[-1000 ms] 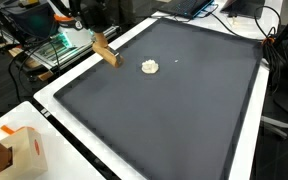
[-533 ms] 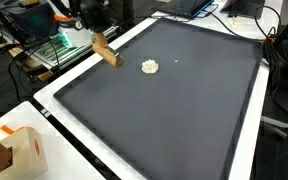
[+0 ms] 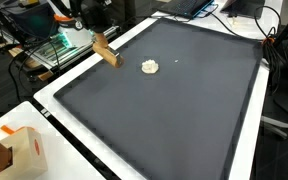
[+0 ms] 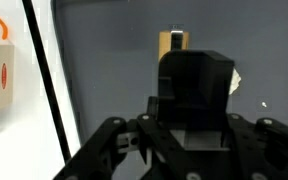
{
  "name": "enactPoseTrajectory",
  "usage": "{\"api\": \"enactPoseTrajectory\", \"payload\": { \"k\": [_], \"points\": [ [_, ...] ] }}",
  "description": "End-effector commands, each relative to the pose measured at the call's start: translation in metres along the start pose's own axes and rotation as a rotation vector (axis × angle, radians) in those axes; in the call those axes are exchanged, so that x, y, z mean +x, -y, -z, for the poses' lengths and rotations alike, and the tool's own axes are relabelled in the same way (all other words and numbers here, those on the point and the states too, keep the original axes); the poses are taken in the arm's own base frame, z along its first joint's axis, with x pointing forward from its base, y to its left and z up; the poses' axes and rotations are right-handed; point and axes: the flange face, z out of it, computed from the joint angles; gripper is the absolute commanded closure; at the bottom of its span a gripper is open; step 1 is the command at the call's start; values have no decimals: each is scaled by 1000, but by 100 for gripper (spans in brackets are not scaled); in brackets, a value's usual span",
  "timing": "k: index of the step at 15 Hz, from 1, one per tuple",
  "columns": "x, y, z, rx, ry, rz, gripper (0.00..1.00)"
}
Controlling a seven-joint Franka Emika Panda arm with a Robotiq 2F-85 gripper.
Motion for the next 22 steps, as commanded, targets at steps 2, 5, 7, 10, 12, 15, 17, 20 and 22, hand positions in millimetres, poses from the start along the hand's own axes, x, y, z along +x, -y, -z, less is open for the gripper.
{"api": "enactPoseTrajectory", "payload": {
  "k": [2, 5, 7, 10, 12, 15, 17, 20, 22],
  "points": [
    [8, 8, -10, 40, -97, 68, 76],
    [10, 15, -23, 52, -169, 121, 76],
    [9, 17, -36, 84, -193, 140, 76],
    [3, 19, -57, 141, -219, 172, 76],
    [-2, 20, -68, 176, -233, 193, 76],
    [-8, 21, -84, 224, -241, 212, 76],
    [-11, 24, -92, 248, -235, 207, 76],
    [-14, 26, -100, 294, -219, 152, 76],
    [-15, 27, -104, 318, -212, 114, 76]
  ]
}}
